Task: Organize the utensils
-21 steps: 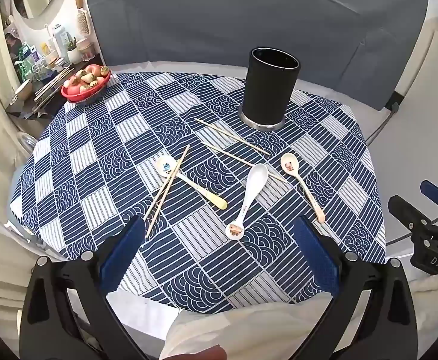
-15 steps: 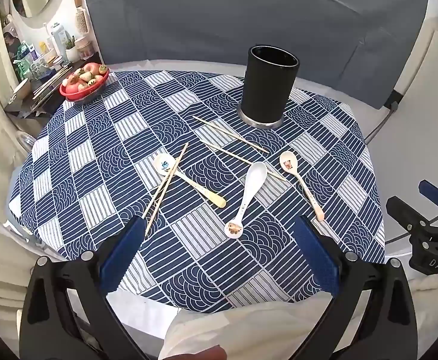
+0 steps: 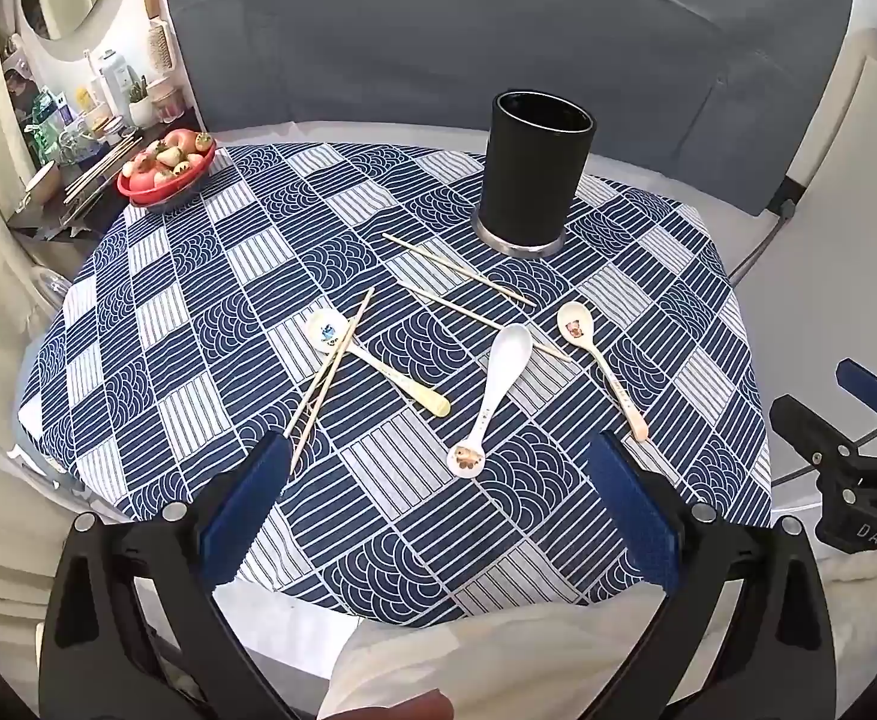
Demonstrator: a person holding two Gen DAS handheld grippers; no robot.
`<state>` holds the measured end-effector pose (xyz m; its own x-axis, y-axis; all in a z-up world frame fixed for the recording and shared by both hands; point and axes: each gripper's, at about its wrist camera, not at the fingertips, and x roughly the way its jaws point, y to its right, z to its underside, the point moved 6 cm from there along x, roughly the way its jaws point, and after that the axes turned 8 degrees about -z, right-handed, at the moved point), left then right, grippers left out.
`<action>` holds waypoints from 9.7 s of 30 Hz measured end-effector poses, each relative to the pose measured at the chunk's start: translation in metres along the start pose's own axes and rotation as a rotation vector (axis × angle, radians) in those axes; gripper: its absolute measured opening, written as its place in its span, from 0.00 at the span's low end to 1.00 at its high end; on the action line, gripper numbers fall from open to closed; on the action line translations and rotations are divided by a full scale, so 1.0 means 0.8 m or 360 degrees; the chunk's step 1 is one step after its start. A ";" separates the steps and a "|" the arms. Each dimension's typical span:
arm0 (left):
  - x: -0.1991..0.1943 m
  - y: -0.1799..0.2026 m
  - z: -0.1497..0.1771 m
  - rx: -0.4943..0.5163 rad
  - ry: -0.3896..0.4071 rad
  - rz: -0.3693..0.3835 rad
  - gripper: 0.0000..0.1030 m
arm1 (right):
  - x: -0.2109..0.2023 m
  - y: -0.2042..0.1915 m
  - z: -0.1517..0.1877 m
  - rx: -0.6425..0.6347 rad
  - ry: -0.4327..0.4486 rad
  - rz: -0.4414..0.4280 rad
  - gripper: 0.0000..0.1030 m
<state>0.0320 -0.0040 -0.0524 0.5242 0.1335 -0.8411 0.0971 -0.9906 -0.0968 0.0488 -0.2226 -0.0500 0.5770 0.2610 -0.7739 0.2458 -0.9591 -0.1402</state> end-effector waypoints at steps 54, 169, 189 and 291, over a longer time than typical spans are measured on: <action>0.000 -0.001 0.001 0.0014 0.0008 0.0002 0.94 | 0.001 -0.009 0.001 -0.0042 -0.0005 0.0008 0.92; 0.311 -0.172 0.019 0.0017 -0.0800 -0.0076 0.96 | 0.417 -0.028 -0.115 -0.0284 -0.0700 -0.0153 0.94; 0.236 -0.158 0.061 0.0200 -0.0676 0.0051 0.04 | 0.367 -0.071 -0.108 -0.0508 -0.0755 -0.0492 0.04; 0.105 0.045 -0.297 0.0172 0.0427 0.0506 0.04 | 0.409 0.099 -0.157 0.0297 -0.0612 0.0193 0.06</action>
<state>0.2804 -0.0208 0.0000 0.7165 -0.1897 -0.6713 -0.1864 -0.9794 0.0778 0.3549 -0.1991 -0.2370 0.2529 0.1193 -0.9601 0.0289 -0.9929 -0.1158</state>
